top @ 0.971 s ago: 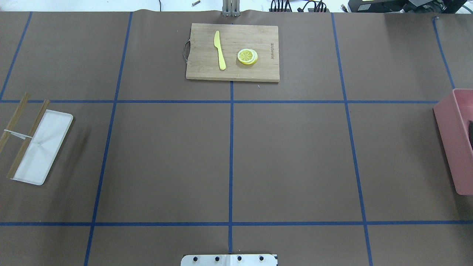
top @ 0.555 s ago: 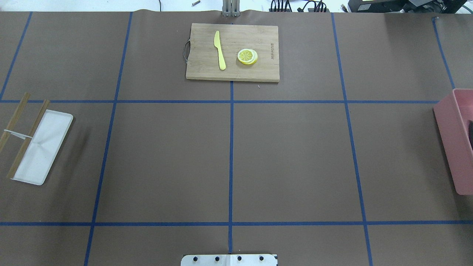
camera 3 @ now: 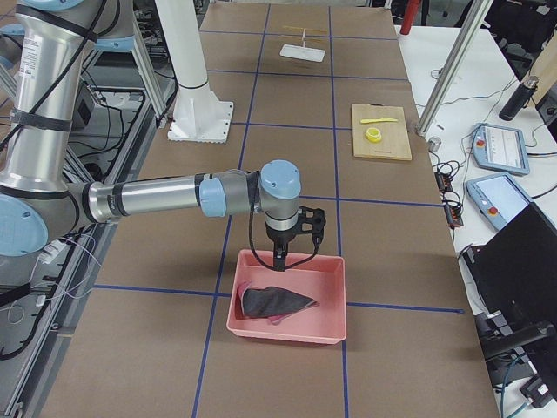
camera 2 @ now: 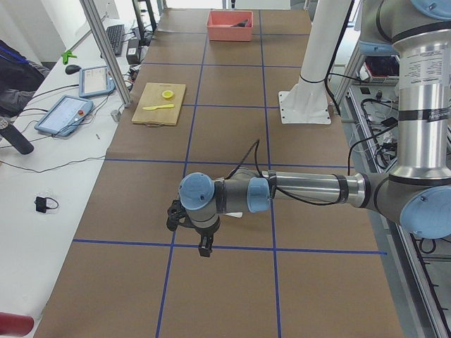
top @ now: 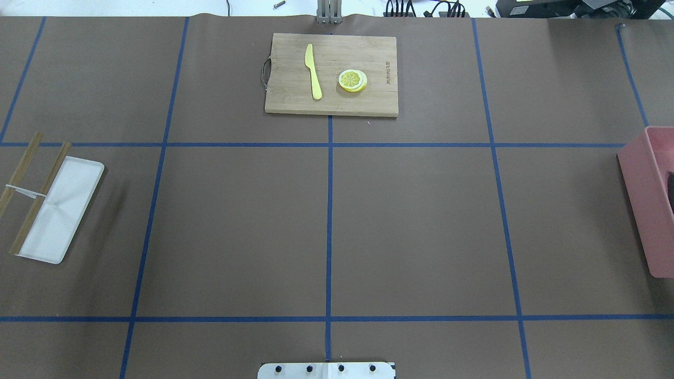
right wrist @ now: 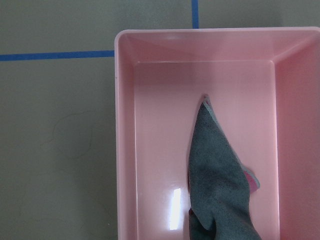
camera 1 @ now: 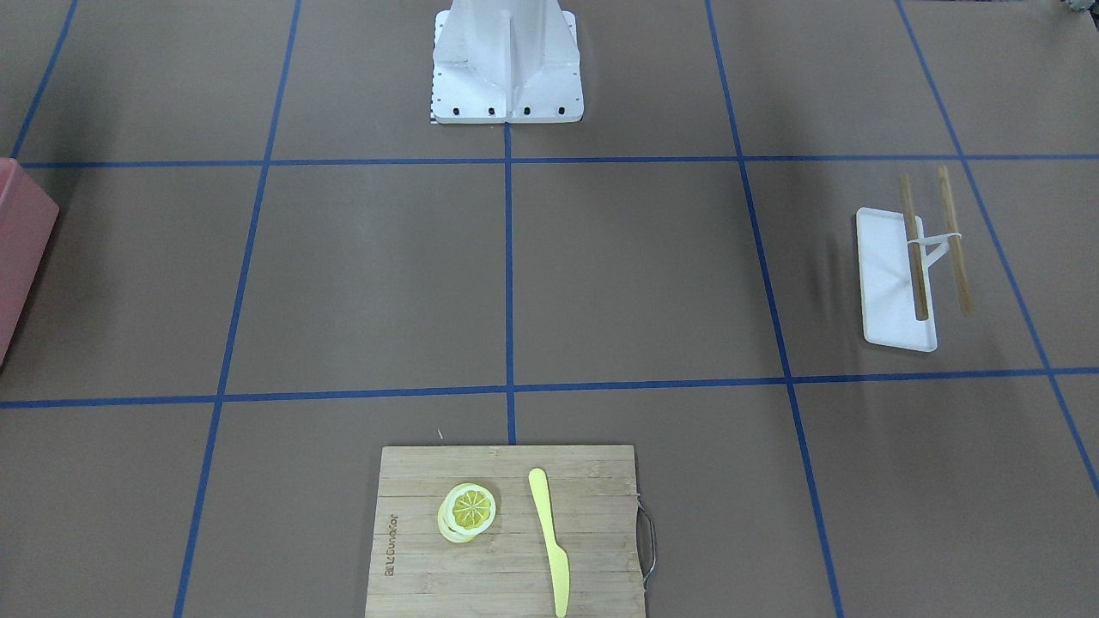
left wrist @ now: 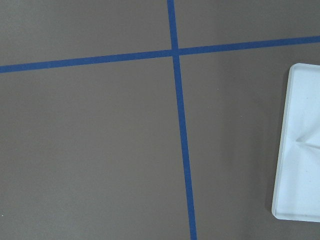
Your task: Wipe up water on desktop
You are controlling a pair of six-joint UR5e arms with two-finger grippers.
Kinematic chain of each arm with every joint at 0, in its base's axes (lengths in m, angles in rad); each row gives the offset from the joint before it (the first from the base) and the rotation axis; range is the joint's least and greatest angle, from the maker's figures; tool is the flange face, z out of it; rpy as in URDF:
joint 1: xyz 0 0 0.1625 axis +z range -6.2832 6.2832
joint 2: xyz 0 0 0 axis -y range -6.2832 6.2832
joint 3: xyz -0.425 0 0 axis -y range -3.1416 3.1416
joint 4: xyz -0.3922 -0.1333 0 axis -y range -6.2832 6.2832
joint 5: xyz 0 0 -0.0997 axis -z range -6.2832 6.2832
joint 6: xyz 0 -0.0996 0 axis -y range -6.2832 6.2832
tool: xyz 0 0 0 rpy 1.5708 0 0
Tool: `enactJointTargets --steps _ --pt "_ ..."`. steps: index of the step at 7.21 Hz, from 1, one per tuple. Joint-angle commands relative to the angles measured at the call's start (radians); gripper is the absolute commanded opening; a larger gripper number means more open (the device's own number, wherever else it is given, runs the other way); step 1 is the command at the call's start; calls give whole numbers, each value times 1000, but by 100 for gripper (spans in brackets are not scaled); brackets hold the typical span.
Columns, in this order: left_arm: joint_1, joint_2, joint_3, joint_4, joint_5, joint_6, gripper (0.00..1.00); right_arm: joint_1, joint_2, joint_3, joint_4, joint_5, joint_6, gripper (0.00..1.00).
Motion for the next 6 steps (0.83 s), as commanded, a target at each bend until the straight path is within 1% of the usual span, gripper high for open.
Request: enactJointTargets --steps 1,6 --pt "0 0 1 0 0 0 98 0 1 1 0 2 0 100" --pt "0 0 -1 0 0 0 98 0 1 24 0 0 0 100"
